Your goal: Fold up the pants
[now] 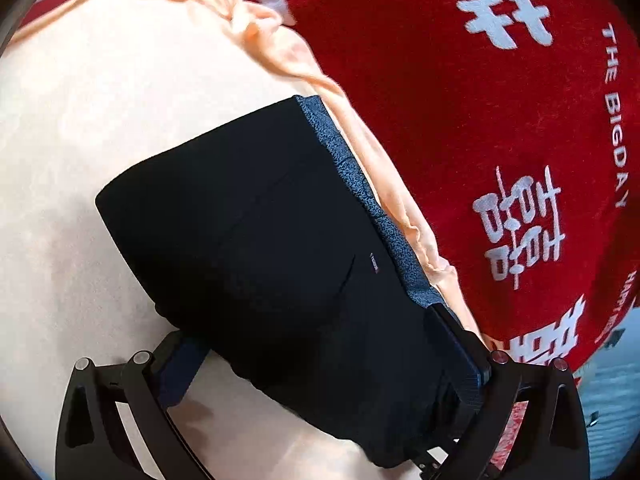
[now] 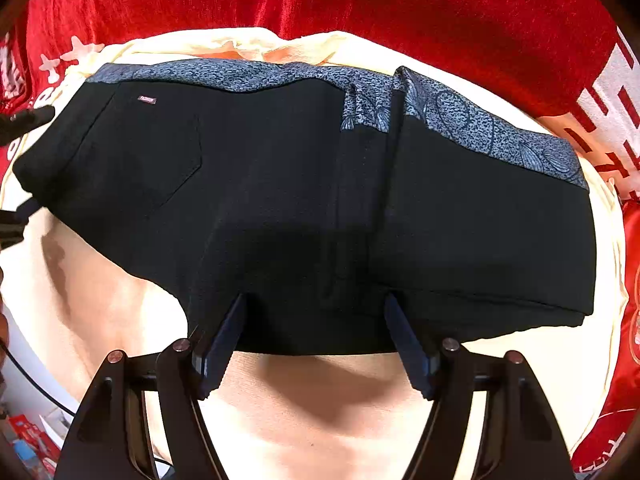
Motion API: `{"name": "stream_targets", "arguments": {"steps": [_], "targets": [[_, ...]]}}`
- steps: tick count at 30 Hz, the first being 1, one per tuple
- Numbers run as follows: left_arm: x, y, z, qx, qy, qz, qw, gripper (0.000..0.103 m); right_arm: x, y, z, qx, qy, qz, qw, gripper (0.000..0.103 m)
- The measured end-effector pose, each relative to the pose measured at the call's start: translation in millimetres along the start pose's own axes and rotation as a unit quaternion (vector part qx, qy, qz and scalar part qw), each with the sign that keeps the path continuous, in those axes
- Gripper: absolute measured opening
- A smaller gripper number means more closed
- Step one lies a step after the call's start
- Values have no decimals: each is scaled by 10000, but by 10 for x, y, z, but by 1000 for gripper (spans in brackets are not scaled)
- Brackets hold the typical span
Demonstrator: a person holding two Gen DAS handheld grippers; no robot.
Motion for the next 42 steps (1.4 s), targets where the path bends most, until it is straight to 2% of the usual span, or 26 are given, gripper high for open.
{"name": "stream_targets", "arguments": {"steps": [2, 5, 7, 8, 9, 10, 11, 12, 15, 17, 19, 20, 22, 23, 26, 29, 32, 35, 39, 42], "targets": [[-18, -124, 101, -242, 150, 109, 9995, 101, 5, 4, 1, 3, 19, 10, 10000, 75], [-80, -167, 143, -235, 399, -34, 9989, 101, 3, 49, -10, -19, 82, 42, 10000, 76], [-85, -183, 132, -552, 381, -38, 9977, 96, 4, 123, -26, 23, 136, 75, 9999, 76], [-83, -179, 133, -834, 332, -74, 9959, 83, -17, 217, -48, 54, 170, 24, 9998, 76], [-84, -172, 139, -1182, 233, -109, 9927, 62, -46, 310, -64, 23, 189, -46, 9998, 76], [-83, -169, 149, -1454, 142, -125, 9892, 51, -73, 410, -68, -49, 198, -136, 9997, 76], [-83, -168, 146, -1625, 2, -104, 9866, 44, -113, 524, -73, -145, 194, -220, 9995, 76], [-84, -163, 129, -1617, -42, -113, 9868, 40, -146, 605, -68, -231, 186, -273, 9992, 76], [-62, -134, -5, -1913, -512, -206, 9800, 35, -322, 829, -39, -609, 162, -328, 9975, 76], [-4, -126, -176, -2355, -1168, -389, 9640, 34, -483, 976, 43, -985, 108, -273, 9947, 76], [86, -126, -355, -2747, -1838, -581, 9420, 34, -620, 1050, 117, -1255, 116, -254, 9917, 76], [146, -135, -454, -2924, -2212, -676, 9279, 34, -727, 1110, 172, -1378, 149, -257, 9900, 76], [231, -165, -568, -3166, -2679, -781, 9066, 34, -930, 1183, 322, -1609, 264, -188, 9864, 76], [284, -191, -622, -3316, -2948, -835, 8923, 34, -1019, 1205, 417, -1719, 307, -145, 9845, 76], [385, -229, -690, -3542, -3393, -908, 8667, 34, -1301, 1263, 827, -2077, 616, 91, 9762, 77], [450, -275, -744, -3698, -3670, -975, 8480, 34, -1477, 1206, 1297, -2152, 1127, 444, 9690, 79], [476, -311, -774, -3799, -3832, -1021, 8357, 34, -1504, 1027, 1740, -2019, 1597, 942, 9617, 79], [466, -314, -777, -3845, -3909, -1061, 8295, 34, -1544, 894, 2155, -1929, 2049, 1302, 9507, 79], [461, -325, -771, -3858, -3973, -1084, 8256, 34, -1610, 698, 2465, -1881, 2237, 1694, 9412, 81], [472, -315, -772, -3854, -4007, -1099, 8239, 34, -1573, 471, 2561, -1587, 2281, 1994, 9397, 81]]}}
Point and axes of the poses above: each gripper's, at about its wrist camera, not at the fingertips, and y roughly against the way its jaws point, z to its left, x to its underside, the point moved 9 cm from there along -y, roughly the way its jaws point, and after that the axes turned 9 degrees about z, right-handed, at the moved point
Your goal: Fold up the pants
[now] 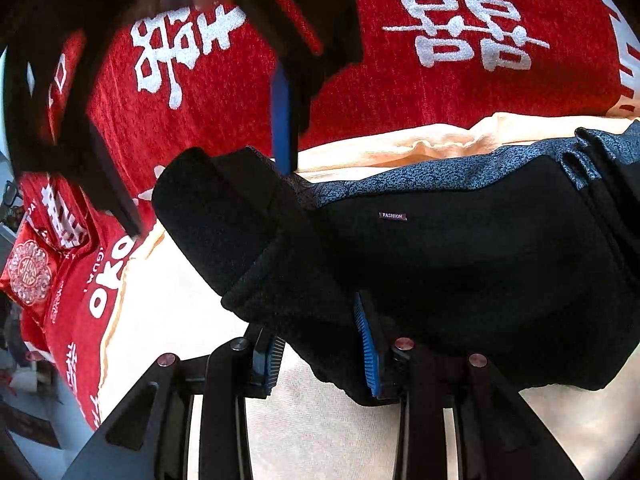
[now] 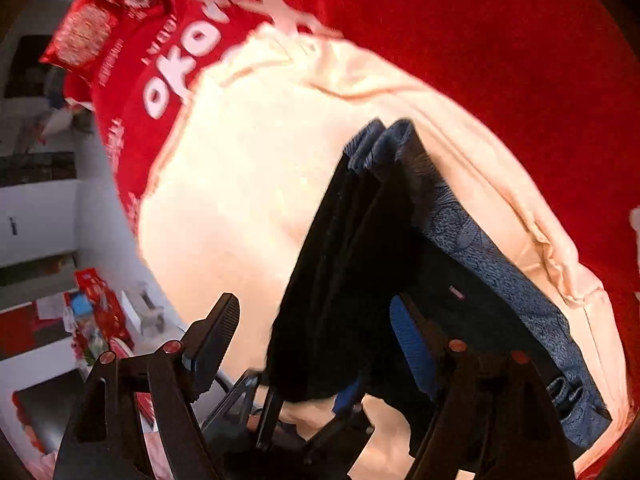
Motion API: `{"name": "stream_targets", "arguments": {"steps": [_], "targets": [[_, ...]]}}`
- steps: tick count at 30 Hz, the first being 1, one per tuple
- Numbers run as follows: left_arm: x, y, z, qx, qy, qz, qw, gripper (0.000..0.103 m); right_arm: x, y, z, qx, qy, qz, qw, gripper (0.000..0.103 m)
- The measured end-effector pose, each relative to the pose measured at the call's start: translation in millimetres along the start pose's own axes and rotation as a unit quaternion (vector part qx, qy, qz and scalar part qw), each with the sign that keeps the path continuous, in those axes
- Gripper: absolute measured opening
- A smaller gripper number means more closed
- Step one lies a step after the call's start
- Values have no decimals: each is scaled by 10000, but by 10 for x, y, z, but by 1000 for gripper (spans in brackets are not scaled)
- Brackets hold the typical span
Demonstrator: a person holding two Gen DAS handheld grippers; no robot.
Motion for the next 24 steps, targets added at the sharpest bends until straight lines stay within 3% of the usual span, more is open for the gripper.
{"name": "stream_targets", "arguments": {"steps": [2, 3, 4, 5, 7, 10, 15, 20, 24], "targets": [[-4, 17, -8, -12, -25, -25, 10000, 34, -5, -171, -23, 109, 3, 288, 9995, 81], [-9, 24, -12, -25, -41, -33, 10000, 34, 2, -221, -45, 166, -20, 376, 9992, 74], [-17, 27, -19, -43, -58, -38, 10000, 34, 17, -266, -71, 227, -38, 432, 9988, 60], [-33, 35, -29, -44, -82, -24, 10000, 34, 36, -278, -91, 242, -55, 435, 9987, 33], [-52, 62, -64, 33, -97, 19, 9999, 34, 82, -220, -117, 151, -66, 280, 9995, 21], [-136, 215, -142, 5, -266, -150, 9995, 34, 255, -4, -184, -12, -44, -176, 9998, 19], [-376, 669, -404, 81, -548, -555, 9969, 34, 729, 484, -439, -735, -293, -982, 9920, 19], [-629, 1228, -828, 419, -794, -971, 9912, 34, 1359, 971, -828, -1443, -471, -1735, 9731, 19], [-826, 1654, -1353, 675, -1048, -1209, 9848, 34, 2052, 1230, -1339, -1893, -799, -2373, 9495, 19]]}}
Point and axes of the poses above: each gripper's, at about its wrist camera, not at the fingertips, and y roughly against the way its jaws point, z to its left, x to its underside, the point moved 9 cm from there along -y, roughly the way its jaws point, and after that the axes turned 9 degrees about z, right-handed, at the moved point
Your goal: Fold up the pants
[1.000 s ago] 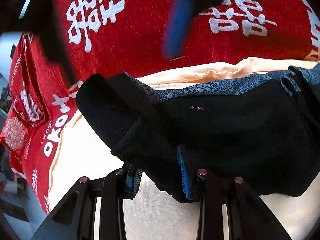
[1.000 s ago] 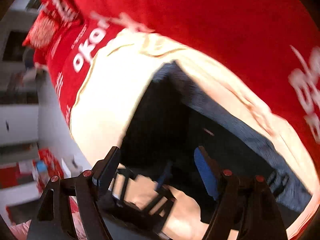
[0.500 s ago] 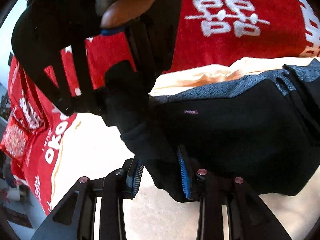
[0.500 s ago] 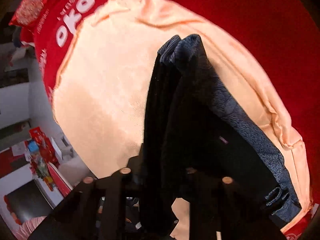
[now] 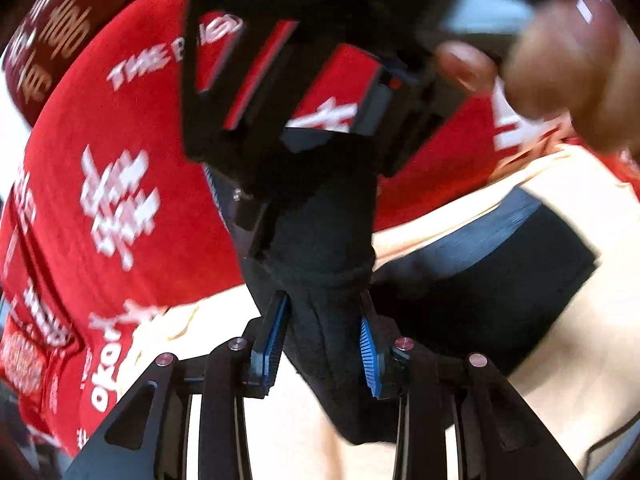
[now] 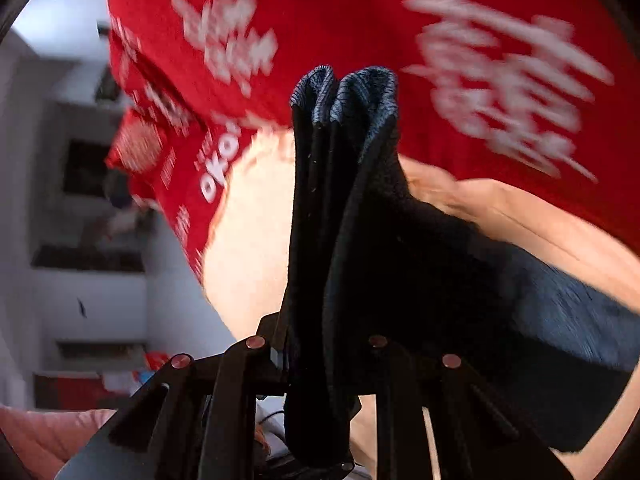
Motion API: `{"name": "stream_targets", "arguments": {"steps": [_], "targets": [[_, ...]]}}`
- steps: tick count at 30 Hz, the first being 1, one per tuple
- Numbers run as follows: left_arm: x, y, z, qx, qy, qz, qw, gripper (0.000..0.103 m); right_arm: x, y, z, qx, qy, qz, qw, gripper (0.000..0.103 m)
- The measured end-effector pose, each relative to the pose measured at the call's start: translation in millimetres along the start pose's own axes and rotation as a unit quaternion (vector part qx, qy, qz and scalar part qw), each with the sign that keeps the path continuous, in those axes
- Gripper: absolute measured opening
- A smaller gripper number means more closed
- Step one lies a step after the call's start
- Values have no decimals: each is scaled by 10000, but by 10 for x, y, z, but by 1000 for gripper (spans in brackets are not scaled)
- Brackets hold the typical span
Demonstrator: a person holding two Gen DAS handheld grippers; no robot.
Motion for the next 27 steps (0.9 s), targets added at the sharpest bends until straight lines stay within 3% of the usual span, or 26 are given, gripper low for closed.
{"name": "stream_targets", "arguments": {"steps": [7, 12, 15, 19, 20, 23, 27], "targets": [[-398, 164, -1213, 482, -616, -106, 9969, 34, 667, 713, -997, -470, -744, -699, 9937, 19], [-397, -10, -1915, 662, -1065, 125, 9920, 34, 1013, 705, -1668, -780, -1405, -859, 9833, 19], [-259, -194, -2275, 673, -1345, 388, 9879, 34, 1178, 553, -2055, -704, -1639, -774, 9809, 20], [-99, -362, -2490, 619, -1538, 764, 9832, 35, 1275, 282, -2330, -697, -1938, -662, 9763, 21], [-59, -376, -2520, 606, -1580, 835, 9820, 39, 1282, 280, -2380, -742, -1973, -661, 9753, 22], [-39, -349, -2416, 619, -1443, 994, 9826, 69, 1238, 228, -2348, -774, -2009, -657, 9743, 23], [4, -271, -2232, 760, -1253, 1180, 9821, 71, 1187, 244, -2277, -508, -1849, -578, 9797, 25]]}}
Point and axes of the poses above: each gripper's, at about its wrist camera, not at the fingertips, and y roughly against the way its jaws point, z to its left, x to its underside, the point moved 9 cm from there along -y, roughly the way its jaws point, and after that the axes turned 9 degrees about z, right-handed, at the moved point
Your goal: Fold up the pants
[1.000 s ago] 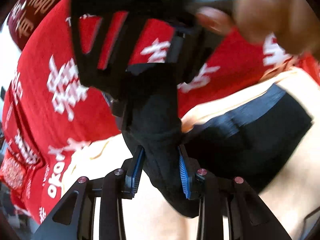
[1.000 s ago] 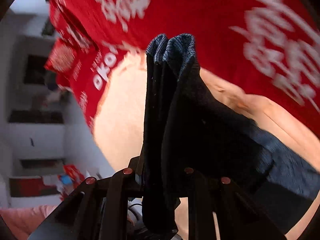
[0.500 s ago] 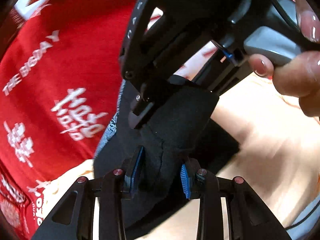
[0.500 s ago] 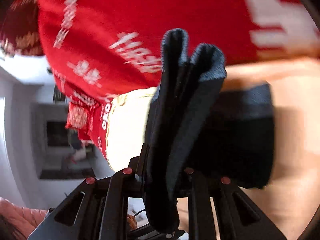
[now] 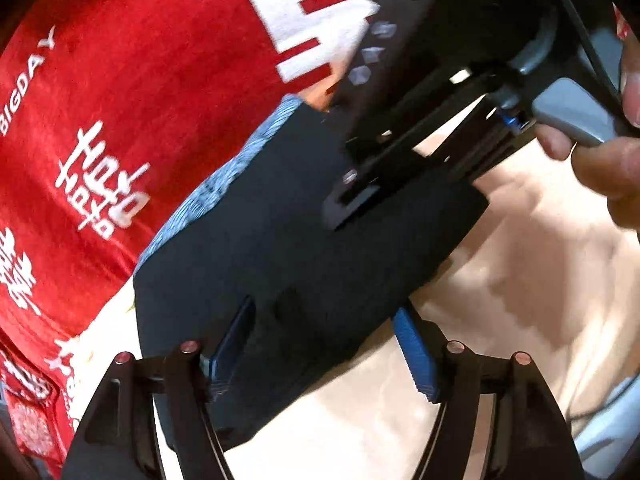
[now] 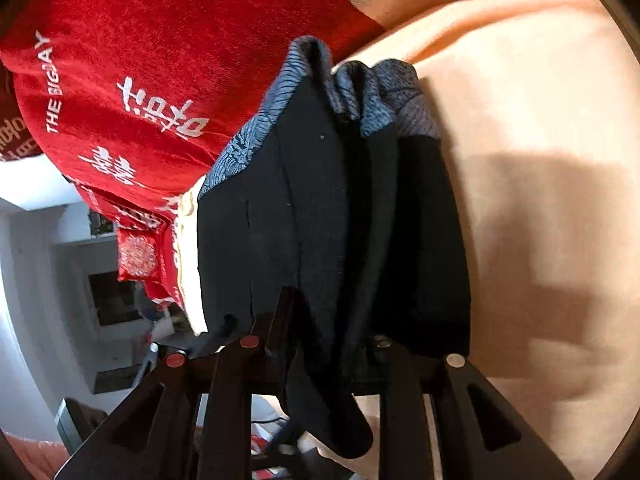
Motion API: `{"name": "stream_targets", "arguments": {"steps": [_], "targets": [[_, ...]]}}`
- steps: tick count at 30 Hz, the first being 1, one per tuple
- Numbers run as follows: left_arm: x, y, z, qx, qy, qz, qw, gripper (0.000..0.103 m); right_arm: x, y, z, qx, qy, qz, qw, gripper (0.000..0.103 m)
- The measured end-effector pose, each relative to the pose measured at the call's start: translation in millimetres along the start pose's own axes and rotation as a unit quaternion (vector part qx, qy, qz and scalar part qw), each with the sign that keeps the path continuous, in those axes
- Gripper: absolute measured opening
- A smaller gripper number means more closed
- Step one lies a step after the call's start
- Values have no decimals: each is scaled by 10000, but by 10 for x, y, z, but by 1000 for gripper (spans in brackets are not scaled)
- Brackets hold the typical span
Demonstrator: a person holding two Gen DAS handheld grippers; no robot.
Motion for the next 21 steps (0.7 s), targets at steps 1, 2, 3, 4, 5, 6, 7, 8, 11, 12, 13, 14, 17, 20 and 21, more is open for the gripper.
{"name": "stream_targets", "arguments": {"steps": [1, 2, 3, 4, 5, 6, 7, 8, 11, 12, 13, 14, 17, 20, 21], "targets": [[35, 16, 58, 109, 120, 74, 9998, 71, 1, 36, -2, 135, 93, 5, 9999, 26], [61, 17, 82, 207, 217, 129, 9995, 71, 27, 82, -31, 275, 170, -5, 9995, 27], [91, 25, 137, 353, 388, 214, 9984, 71, 23, 100, -24, 414, 247, -16, 9988, 29], [115, 29, 189, 477, 556, 285, 9969, 71, 13, 109, 18, 658, 373, -39, 9971, 29], [134, 28, 236, 573, 700, 332, 9953, 71, 6, 126, 44, 810, 472, -57, 9956, 29], [156, 37, 291, 626, 878, 365, 9935, 71, 1, 145, 48, 964, 587, -73, 9936, 29], [172, 53, 336, 592, 1019, 367, 9924, 71, -2, 159, 68, 1126, 707, -81, 9911, 29], [182, 77, 402, 539, 1158, 339, 9912, 71, -11, 148, 127, 1266, 867, -75, 9881, 29], [193, 68, 618, 402, 1397, 323, 9888, 71, -15, 129, 88, 1603, 953, 28, 9824, 34], [195, 31, 705, 404, 1498, 369, 9872, 71, -1, 124, 34, 1708, 925, 69, 9809, 37], [217, -9, 778, 414, 1657, 458, 9842, 71, 12, 124, -5, 1789, 912, 94, 9796, 37], [233, -43, 846, 403, 1790, 531, 9816, 71, 25, 110, -40, 1859, 914, 111, 9782, 37], [300, -184, 1170, 324, 2371, 729, 9682, 71, 68, 129, -96, 1890, 901, 54, 9778, 38], [421, -310, 1373, 276, 2793, 957, 9550, 71, 71, 99, -130, 2107, 958, -9, 9729, 39], [421, -368, 1345, 581, 2683, 962, 9568, 71, 68, 93, -139, 2201, 1018, -25, 9701, 39]]}}
Point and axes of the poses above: each gripper's, at about its wrist camera, not at the fingertips, and y roughly against the way its jaws point, z to its left, x to its underside, the point moved 9 cm from there along -y, roughly the way its jaws point, and after that the axes turned 9 degrees about z, right-handed, at the moved point
